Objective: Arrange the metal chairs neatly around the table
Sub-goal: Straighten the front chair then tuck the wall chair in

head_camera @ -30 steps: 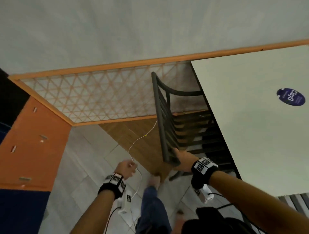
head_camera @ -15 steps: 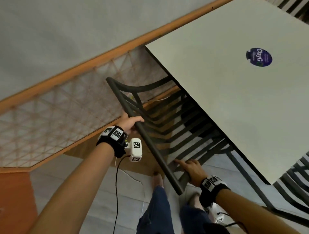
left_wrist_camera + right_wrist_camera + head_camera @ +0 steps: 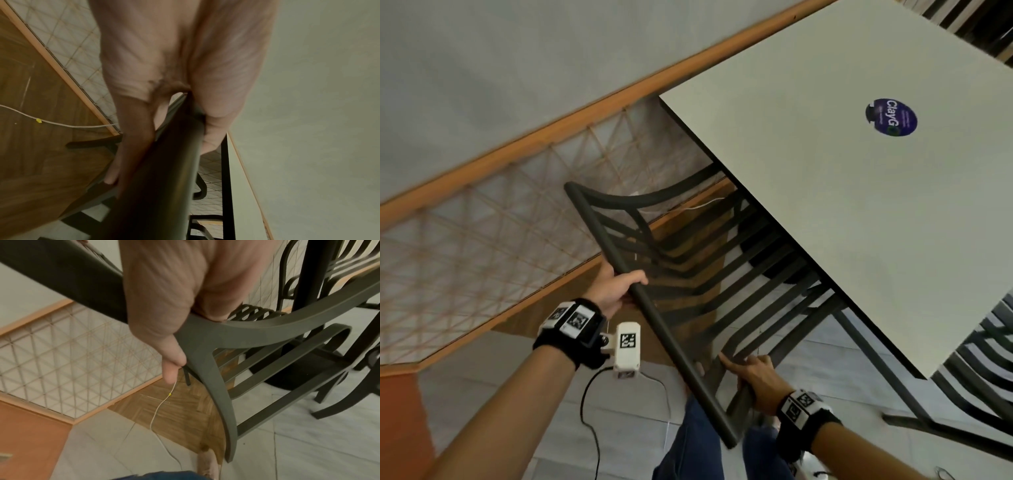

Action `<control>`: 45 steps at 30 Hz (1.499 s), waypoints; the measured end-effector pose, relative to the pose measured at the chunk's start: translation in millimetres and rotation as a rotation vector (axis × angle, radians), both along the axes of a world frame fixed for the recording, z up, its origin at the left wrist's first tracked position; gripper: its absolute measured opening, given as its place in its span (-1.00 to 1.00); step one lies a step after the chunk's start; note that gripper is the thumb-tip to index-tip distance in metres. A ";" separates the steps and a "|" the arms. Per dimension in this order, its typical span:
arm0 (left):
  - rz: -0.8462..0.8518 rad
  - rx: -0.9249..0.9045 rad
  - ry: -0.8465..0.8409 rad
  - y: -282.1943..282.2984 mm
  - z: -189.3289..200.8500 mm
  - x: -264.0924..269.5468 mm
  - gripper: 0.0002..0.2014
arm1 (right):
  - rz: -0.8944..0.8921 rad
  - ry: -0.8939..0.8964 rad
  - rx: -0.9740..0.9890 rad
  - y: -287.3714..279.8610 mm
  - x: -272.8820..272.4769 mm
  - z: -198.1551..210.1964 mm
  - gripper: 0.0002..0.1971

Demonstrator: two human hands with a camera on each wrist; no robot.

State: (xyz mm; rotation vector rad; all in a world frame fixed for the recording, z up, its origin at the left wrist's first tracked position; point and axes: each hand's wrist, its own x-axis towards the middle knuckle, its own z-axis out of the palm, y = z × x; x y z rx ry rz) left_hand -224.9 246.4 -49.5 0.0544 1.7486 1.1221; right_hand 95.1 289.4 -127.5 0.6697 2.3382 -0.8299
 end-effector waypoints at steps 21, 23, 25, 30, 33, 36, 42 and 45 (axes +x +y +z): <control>-0.023 0.066 0.019 42.0 10.9 -14.7 -0.58 | -0.020 0.083 0.018 33.1 -13.1 -20.3 -0.16; -0.047 0.050 0.019 37.8 4.5 -15.9 -0.52 | -0.019 0.083 0.031 28.2 -10.4 -22.1 -0.16; -0.070 0.025 -0.010 29.5 -4.1 -14.3 -0.53 | -0.023 0.075 0.038 22.0 -3.7 -20.8 -0.17; -0.060 0.050 -0.018 26.1 -4.5 -10.7 -0.54 | -0.016 0.064 0.019 23.2 -1.1 -13.6 -0.17; -0.047 0.066 -0.015 25.0 -2.4 -8.6 -0.45 | 0.018 0.067 0.012 25.8 -1.1 -6.9 -0.16; -0.038 0.076 -0.007 20.1 -6.0 -7.3 -0.37 | 0.023 0.084 0.025 24.9 -0.5 -1.7 -0.18; -0.027 0.085 -0.002 15.4 0.6 3.0 -0.31 | -0.020 0.060 -0.005 23.7 -2.5 2.7 -0.20; -0.022 0.096 -0.024 8.8 3.4 4.7 -0.21 | -0.006 0.041 -0.021 24.8 -2.0 7.8 -0.14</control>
